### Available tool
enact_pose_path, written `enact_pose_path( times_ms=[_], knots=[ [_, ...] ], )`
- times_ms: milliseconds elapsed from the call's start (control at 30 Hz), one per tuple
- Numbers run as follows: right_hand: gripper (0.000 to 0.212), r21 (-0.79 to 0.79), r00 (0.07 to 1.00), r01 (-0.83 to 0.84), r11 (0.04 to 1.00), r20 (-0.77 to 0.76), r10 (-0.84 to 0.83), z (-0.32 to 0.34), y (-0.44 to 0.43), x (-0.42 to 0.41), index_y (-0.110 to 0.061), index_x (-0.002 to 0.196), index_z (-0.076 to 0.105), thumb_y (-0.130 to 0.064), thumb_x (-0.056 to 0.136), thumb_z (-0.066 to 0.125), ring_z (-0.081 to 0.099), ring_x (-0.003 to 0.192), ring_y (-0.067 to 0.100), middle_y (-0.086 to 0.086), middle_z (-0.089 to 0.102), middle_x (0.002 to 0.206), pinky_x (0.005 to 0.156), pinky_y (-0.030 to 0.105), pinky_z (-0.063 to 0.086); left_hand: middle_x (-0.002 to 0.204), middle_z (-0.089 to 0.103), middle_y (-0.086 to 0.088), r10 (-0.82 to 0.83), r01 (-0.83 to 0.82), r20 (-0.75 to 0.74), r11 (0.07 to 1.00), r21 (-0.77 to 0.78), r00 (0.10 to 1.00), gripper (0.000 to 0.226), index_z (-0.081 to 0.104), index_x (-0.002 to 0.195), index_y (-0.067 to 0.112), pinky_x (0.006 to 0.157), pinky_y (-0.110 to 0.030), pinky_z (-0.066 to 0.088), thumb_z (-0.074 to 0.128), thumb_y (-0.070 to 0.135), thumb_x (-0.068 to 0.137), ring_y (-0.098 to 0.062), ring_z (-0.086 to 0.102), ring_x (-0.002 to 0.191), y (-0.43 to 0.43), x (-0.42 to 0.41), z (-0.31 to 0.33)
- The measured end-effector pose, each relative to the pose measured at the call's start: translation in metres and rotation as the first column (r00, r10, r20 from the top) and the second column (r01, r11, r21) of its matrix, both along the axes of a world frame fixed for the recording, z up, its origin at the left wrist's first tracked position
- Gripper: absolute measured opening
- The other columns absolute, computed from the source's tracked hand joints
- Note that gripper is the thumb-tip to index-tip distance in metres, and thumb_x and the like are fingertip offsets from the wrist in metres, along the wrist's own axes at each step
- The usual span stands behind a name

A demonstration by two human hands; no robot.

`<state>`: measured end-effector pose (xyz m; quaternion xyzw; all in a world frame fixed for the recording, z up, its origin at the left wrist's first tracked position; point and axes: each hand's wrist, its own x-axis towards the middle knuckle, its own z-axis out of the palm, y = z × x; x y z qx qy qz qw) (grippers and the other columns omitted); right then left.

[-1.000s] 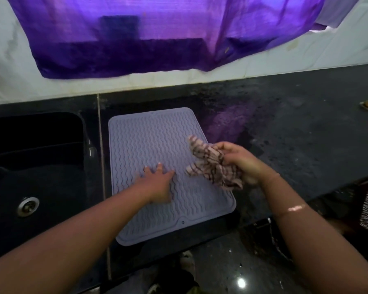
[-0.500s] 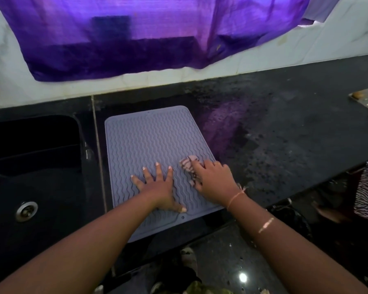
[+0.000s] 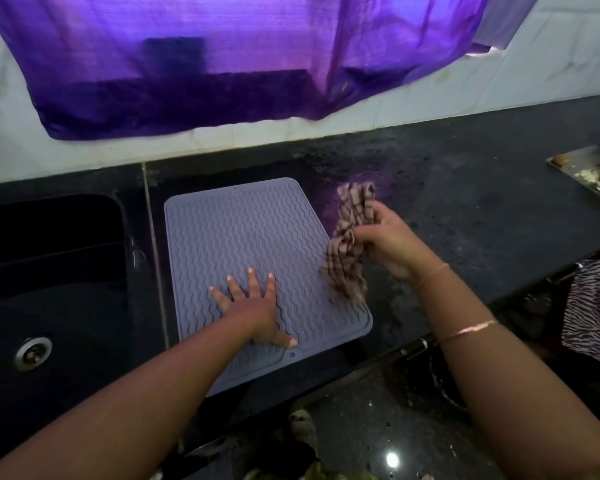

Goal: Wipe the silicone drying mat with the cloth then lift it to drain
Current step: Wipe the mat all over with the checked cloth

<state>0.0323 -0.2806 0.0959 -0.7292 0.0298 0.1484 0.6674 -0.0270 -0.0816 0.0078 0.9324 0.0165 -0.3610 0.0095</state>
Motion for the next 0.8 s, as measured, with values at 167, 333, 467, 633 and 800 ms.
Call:
enact_pose_path(
  times_ms=[167, 333, 467, 633, 800],
  knots=[
    [0.046, 0.135, 0.979, -0.068, 0.988, 0.202, 0.039, 0.0, 0.007, 0.004, -0.005, 0.105, 0.053, 0.026, 0.072, 0.056, 0.066, 0.086, 0.012, 0.001, 0.07, 0.086, 0.078, 0.028, 0.056, 0.15, -0.037, -0.014, -0.012, 0.012, 0.006, 1.0, 0.001, 1.0, 0.132, -0.029, 0.145, 0.023, 0.103, -0.072, -0.01, 0.06, 0.078, 0.064, -0.049, -0.026, 0.137, 0.001, -0.001, 0.0],
    [0.045, -0.222, 0.658, -0.752, 0.621, -0.217, 0.721, -0.021, -0.031, -0.01, -0.01, 0.113, 0.057, 0.014, 0.075, 0.063, 0.06, 0.109, 0.019, 0.01, 0.063, 0.115, 0.09, 0.031, 0.05, 0.15, -0.038, -0.014, -0.012, 0.012, 0.009, 1.0, -0.001, 1.0, 0.132, -0.03, 0.145, 0.023, 0.102, -0.072, -0.011, 0.06, 0.077, 0.065, -0.049, -0.027, 0.137, 0.001, -0.001, -0.001],
    [0.046, -0.307, 0.886, -0.464, 0.831, -0.158, 0.436, -0.033, -0.021, -0.009, -0.023, 0.119, 0.056, -0.027, 0.077, 0.074, 0.054, 0.119, 0.024, 0.006, 0.057, 0.126, 0.102, 0.045, 0.044, 0.149, -0.038, -0.015, -0.015, 0.014, 0.007, 1.0, 0.023, 1.0, 0.133, -0.03, 0.144, 0.022, 0.102, -0.072, -0.011, 0.06, 0.078, 0.064, -0.05, -0.026, 0.136, -0.001, 0.001, -0.002],
    [0.086, -0.906, 0.924, -0.247, 0.344, -0.113, 0.366, -0.082, 0.04, -0.032, -0.028, 0.144, 0.019, -0.065, 0.076, 0.056, 0.023, 0.136, 0.04, 0.014, 0.014, 0.152, 0.107, 0.056, 0.03, 0.149, -0.038, -0.016, -0.012, 0.012, 0.01, 0.999, 0.045, 1.0, 0.134, -0.031, 0.144, 0.022, 0.102, -0.072, -0.012, 0.059, 0.079, 0.064, -0.05, -0.026, 0.136, -0.002, 0.001, -0.004],
    [0.058, -0.924, 0.812, -0.126, 0.362, 0.114, 0.572, -0.102, 0.031, -0.055, -0.026, 0.139, 0.033, -0.027, 0.085, 0.053, 0.043, 0.116, 0.038, 0.016, 0.032, 0.139, 0.095, 0.045, 0.043, 0.149, -0.039, -0.015, -0.01, 0.01, -0.003, 0.998, 0.054, 1.0, 0.135, -0.032, 0.143, 0.022, 0.102, -0.072, -0.013, 0.059, 0.08, 0.063, -0.05, -0.026, 0.137, -0.002, 0.002, -0.004]
  ],
)
